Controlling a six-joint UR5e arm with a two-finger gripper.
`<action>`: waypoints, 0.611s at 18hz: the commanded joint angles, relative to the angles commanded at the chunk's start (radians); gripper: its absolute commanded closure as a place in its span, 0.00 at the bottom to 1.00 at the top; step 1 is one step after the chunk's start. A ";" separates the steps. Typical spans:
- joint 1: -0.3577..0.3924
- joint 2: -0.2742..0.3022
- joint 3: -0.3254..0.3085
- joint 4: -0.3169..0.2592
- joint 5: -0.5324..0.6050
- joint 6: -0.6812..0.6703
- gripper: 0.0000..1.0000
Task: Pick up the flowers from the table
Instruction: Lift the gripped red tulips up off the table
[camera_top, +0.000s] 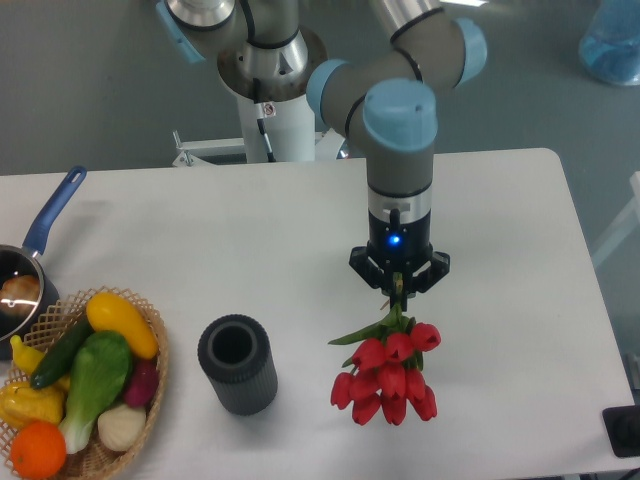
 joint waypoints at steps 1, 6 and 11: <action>0.002 0.008 0.005 0.000 -0.003 0.003 0.88; 0.015 0.015 0.038 0.002 -0.057 0.006 0.88; 0.020 0.014 0.049 0.000 -0.058 0.006 0.88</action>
